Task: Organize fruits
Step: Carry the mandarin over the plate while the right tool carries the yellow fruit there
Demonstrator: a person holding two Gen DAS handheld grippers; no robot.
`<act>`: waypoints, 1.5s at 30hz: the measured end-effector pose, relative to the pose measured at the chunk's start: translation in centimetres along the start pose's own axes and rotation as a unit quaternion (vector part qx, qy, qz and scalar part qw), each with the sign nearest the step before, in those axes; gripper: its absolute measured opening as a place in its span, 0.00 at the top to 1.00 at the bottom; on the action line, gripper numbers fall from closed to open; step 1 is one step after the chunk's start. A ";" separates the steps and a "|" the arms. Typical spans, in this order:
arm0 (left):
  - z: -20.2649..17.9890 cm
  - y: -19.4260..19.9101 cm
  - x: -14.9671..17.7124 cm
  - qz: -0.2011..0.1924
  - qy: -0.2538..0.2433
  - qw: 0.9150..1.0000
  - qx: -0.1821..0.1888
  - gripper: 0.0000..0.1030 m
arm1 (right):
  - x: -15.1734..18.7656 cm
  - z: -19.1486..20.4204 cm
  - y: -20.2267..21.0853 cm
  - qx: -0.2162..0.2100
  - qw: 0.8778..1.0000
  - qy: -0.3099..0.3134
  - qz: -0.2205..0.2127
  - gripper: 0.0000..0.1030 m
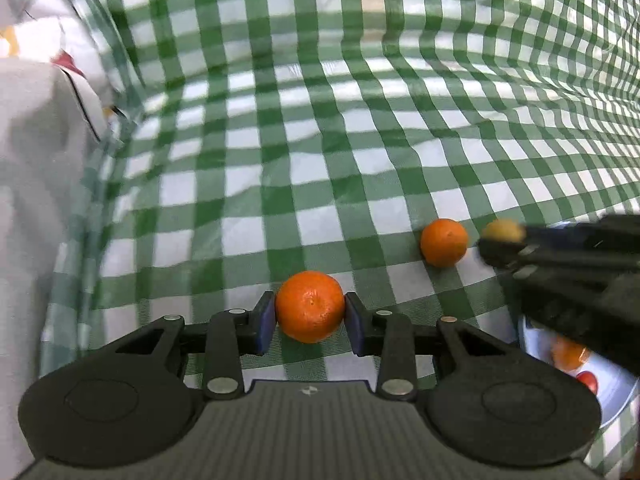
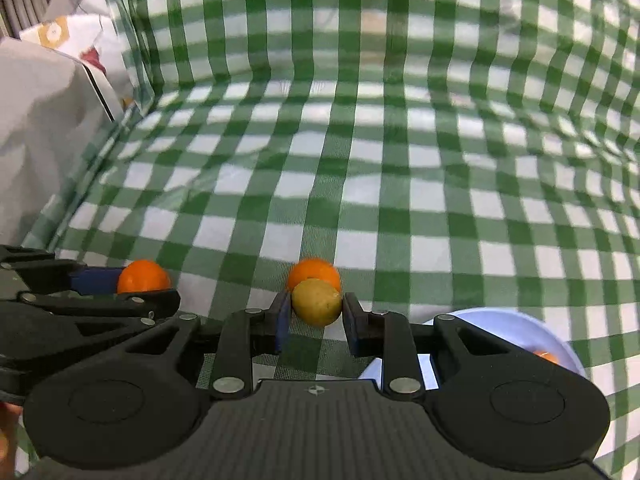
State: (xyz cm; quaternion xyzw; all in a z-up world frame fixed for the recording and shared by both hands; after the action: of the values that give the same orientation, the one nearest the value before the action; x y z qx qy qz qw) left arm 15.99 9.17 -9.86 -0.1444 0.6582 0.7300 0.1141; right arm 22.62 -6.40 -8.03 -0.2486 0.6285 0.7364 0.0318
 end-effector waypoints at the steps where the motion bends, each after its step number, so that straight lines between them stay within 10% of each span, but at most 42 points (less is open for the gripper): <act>1: 0.1 0.5 0.1 -0.008 -0.001 1.000 -0.008 0.61 | -0.1 -0.3 0.9 0.003 1.000 -0.004 -0.008 0.72; 12: -0.6 8.9 2.6 -0.072 0.036 0.997 0.002 0.61 | 4.8 -4.2 9.5 0.005 0.995 -0.057 -0.078 0.72; 31: -8.7 4.8 4.8 -0.052 -0.009 0.998 0.046 0.61 | 12.2 -15.1 7.5 0.032 0.985 -0.167 -0.032 0.72; 45: -19.4 7.7 5.3 -0.157 -0.146 0.971 0.106 0.61 | 12.3 -14.9 6.2 0.036 0.990 -0.138 -0.004 0.72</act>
State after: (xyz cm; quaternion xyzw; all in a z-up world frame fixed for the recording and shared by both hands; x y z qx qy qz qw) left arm 9.51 -11.03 -6.40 -0.1253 0.6772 0.6422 0.3366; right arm 14.46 -24.98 -8.68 -0.1460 0.6433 0.7403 0.1297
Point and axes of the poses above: each gripper's, at about its wrist camera, not at the fingertips, and y roughly against the way its jaws point, z to its left, x to its underside, the point moved 9 cm from there along -y, roughly the way its jaws point, and after that the axes turned 12 degrees about z, right-handed, at the moved point
